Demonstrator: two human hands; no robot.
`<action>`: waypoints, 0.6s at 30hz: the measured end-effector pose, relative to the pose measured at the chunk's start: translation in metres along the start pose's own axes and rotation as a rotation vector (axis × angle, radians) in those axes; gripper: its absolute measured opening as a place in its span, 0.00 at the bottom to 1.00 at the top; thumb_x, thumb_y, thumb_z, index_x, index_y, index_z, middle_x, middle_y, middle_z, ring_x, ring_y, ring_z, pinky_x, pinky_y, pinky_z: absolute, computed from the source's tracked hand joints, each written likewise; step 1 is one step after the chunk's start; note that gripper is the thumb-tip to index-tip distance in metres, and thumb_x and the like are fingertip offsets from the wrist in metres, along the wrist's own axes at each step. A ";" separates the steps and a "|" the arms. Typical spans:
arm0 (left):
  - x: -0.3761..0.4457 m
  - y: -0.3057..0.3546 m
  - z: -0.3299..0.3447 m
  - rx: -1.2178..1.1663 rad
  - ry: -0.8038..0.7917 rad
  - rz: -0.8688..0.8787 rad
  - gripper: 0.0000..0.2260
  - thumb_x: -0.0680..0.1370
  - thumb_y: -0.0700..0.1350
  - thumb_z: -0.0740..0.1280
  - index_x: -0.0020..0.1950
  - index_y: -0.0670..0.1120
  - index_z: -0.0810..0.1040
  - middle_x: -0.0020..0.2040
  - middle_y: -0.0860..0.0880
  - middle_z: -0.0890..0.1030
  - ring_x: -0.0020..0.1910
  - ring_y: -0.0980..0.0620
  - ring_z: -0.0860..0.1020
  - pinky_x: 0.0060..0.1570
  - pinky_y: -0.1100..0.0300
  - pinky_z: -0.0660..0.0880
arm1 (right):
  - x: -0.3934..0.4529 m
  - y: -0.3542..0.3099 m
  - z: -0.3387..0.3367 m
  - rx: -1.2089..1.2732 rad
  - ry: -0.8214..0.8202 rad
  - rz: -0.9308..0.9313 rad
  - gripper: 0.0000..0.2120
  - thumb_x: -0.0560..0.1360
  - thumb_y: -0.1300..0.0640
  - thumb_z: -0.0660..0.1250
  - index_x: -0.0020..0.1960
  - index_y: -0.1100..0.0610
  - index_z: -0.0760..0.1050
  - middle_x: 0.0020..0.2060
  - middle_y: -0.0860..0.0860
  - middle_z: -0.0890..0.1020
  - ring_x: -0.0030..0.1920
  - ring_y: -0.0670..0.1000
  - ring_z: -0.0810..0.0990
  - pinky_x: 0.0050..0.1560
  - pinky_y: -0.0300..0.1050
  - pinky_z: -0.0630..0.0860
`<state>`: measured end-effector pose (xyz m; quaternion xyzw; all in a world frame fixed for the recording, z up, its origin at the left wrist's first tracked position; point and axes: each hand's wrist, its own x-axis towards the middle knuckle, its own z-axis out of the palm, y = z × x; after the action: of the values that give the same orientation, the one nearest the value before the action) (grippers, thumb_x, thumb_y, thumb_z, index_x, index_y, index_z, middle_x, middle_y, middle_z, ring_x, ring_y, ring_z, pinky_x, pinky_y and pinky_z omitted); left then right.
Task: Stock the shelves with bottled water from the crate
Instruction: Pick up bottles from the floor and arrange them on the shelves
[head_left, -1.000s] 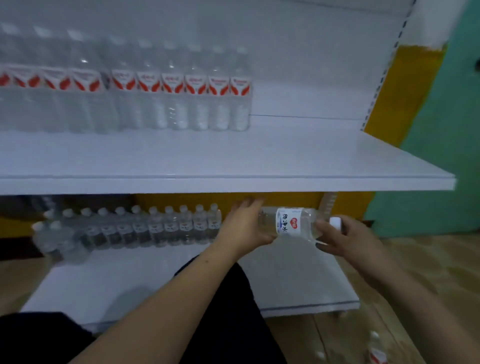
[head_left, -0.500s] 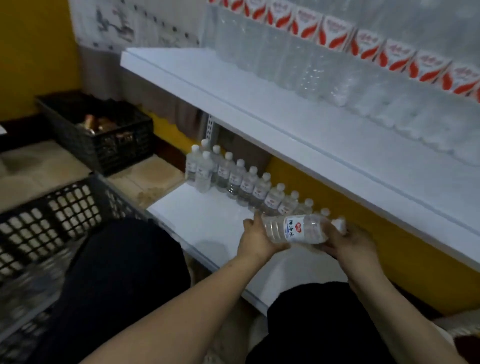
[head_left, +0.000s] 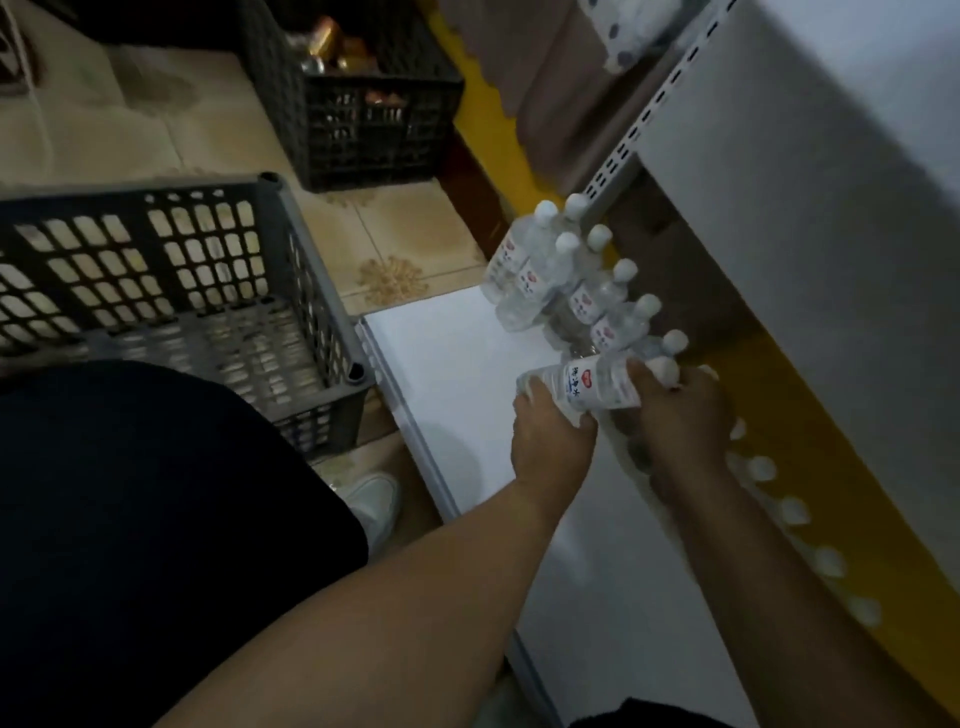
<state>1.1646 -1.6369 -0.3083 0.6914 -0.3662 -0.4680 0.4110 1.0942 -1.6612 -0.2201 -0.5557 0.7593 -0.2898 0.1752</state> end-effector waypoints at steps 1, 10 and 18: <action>0.014 -0.003 0.003 -0.024 -0.032 -0.023 0.32 0.77 0.49 0.67 0.77 0.45 0.59 0.70 0.42 0.68 0.67 0.43 0.71 0.62 0.53 0.71 | 0.012 -0.001 0.013 0.004 -0.007 0.000 0.19 0.74 0.43 0.70 0.54 0.58 0.80 0.50 0.54 0.84 0.50 0.55 0.82 0.56 0.54 0.78; 0.088 0.002 0.001 -0.290 -0.303 -0.084 0.34 0.78 0.50 0.64 0.80 0.52 0.50 0.78 0.48 0.60 0.75 0.47 0.62 0.70 0.59 0.61 | 0.099 -0.013 0.085 -0.057 -0.016 -0.068 0.18 0.75 0.46 0.70 0.56 0.60 0.79 0.50 0.50 0.83 0.51 0.50 0.81 0.51 0.43 0.75; 0.132 0.002 -0.005 -0.324 -0.489 -0.109 0.31 0.81 0.42 0.63 0.80 0.52 0.51 0.78 0.47 0.60 0.74 0.46 0.63 0.60 0.63 0.62 | 0.132 -0.014 0.116 -0.235 -0.039 -0.109 0.19 0.76 0.47 0.69 0.56 0.62 0.79 0.53 0.58 0.82 0.55 0.57 0.80 0.55 0.46 0.72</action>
<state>1.2078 -1.7539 -0.3507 0.5024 -0.3370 -0.6943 0.3898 1.1307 -1.8175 -0.2932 -0.6185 0.7531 -0.1970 0.1076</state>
